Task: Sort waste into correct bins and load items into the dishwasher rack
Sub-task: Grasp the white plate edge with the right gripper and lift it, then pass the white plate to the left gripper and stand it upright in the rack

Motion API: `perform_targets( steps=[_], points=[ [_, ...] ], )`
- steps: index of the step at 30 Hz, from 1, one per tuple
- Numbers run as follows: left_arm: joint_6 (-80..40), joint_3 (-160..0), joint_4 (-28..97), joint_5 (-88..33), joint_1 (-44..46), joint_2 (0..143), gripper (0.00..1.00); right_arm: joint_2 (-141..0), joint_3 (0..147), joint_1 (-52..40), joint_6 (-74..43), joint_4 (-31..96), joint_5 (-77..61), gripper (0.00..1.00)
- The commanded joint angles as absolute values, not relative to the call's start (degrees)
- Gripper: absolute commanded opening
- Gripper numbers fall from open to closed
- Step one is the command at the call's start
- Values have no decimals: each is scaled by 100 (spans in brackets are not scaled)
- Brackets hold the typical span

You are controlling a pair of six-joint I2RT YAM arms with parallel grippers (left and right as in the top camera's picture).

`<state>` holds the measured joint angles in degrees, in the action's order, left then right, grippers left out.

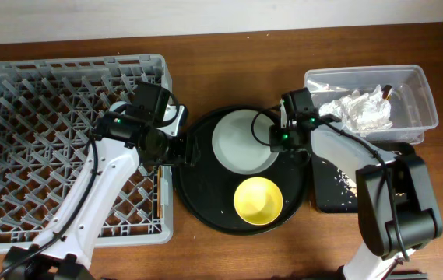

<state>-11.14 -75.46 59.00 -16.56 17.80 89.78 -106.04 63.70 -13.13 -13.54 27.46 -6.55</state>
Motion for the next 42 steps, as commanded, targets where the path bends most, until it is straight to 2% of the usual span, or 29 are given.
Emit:
perform_targets(
  steps=[1,2,3,4,6,8,10,12,15,18,19,20,21,23,24,25,26,27,29,31,35,37,42],
  points=[
    [-1055,-7524,5817,-1933,1745,8871,67,-9915,7489,-1343,-1315,3756,-779,4],
    [-1044,-7526,5680,-2187,1745,8864,70,-9651,7937,-1343,-1317,4305,-779,4],
    [-711,-7526,5389,-2958,1745,8840,80,-9356,8438,-1343,-1317,4932,-779,4],
    [-475,-7526,5107,-3719,1745,8836,84,-9105,8836,-1343,-1315,5433,-799,4],
    [-355,-7526,4331,-5162,1745,8836,84,-8683,9282,-1343,-1247,6036,-930,4],
    [-368,-7526,3826,-5625,1745,8836,84,-8254,9338,-1343,-1245,6230,-1199,4],
    [-381,-7526,3728,-5636,1745,8836,73,-8162,9338,-1350,-1229,6469,-1337,4],
    [-381,-7526,3559,-5957,1745,8836,47,-8296,9288,-1354,-1227,6746,-1337,4],
    [-381,-7526,3380,-6069,1743,8814,41,-8364,9288,-1354,-1079,6984,-1378,4],
    [-381,-7526,3361,-6069,1743,8814,6,-8364,9288,-1354,-1079,7030,-1378,4],
    [-381,-7526,3352,-6069,1741,8809,0,-8364,9288,-1354,-1079,7032,-1378,4],
    [-381,-7526,3334,-6069,1739,8803,0,-8364,9288,-1354,-1079,7032,-1378,4],
    [-381,-7526,3297,-6066,1739,8785,0,-8364,9288,-1354,-1079,7030,-1376,8],
    [-381,-7585,3299,-6058,1614,8705,0,-8329,9354,-1249,-1079,6991,-1323,50],
    [-384,-7642,3336,-5955,1367,8584,0,-8283,9424,-1096,-1122,7013,-1343,63],
    [-458,-7701,3463,-5655,1142,8451,0,-8224,9459,-945,-1146,7013,-1378,85],
    [-489,-7819,3726,-5033,812,8232,0,-8160,9459,-760,-1144,7026,-1376,99],
    [-491,-7905,3927,-4486,598,8066,0,-8156,9459,-668,-1144,7067,-1376,99],
    [-836,-8001,4309,-2504,119,7531,0,-8202,9443,-580,-1144,7137,-1347,99],
    [-1116,-7999,4410,-893,71,7188,0,-8217,9441,-582,-1142,7135,-1347,99],
    [-1111,-7999,4405,-40,148,7216,0,-8221,9441,-580,-1142,7135,-1347,99],
    [-1114,-7999,4348,849,508,7579,0,-8221,9441,-580,-1142,7135,-1347,99],
    [-1481,-7999,3918,1402,851,8569,0,-8221,9441,-580,-1142,7135,-1347,99]
  ],
)
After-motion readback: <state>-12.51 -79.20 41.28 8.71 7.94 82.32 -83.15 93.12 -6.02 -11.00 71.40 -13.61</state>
